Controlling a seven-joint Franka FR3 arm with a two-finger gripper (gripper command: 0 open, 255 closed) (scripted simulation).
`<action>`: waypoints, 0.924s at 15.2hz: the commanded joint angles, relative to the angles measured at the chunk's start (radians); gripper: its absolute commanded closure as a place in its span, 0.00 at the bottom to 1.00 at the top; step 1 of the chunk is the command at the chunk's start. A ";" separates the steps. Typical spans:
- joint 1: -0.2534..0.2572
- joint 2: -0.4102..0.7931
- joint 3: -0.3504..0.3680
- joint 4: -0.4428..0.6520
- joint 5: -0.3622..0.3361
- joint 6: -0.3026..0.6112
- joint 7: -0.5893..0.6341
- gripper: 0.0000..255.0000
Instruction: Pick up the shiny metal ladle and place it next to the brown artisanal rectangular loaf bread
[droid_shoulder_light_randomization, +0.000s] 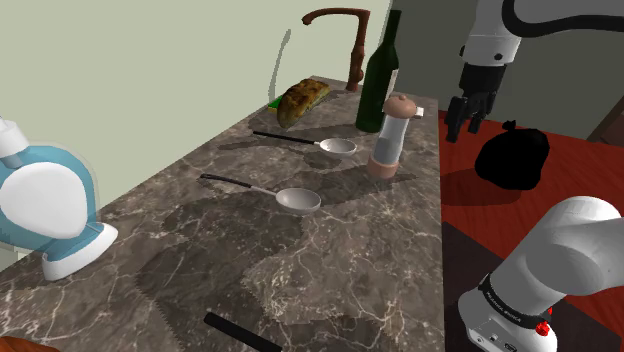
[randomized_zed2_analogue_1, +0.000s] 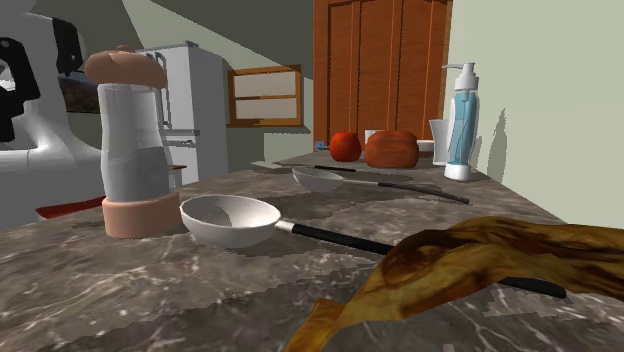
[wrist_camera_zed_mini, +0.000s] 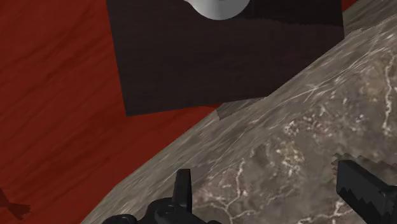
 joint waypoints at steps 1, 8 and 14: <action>0.000 0.000 0.000 0.000 0.000 0.000 0.000 0.00; 0.072 0.198 0.021 0.070 0.055 0.178 -0.050 0.00; 0.128 0.370 0.045 0.168 0.098 0.296 -0.100 0.00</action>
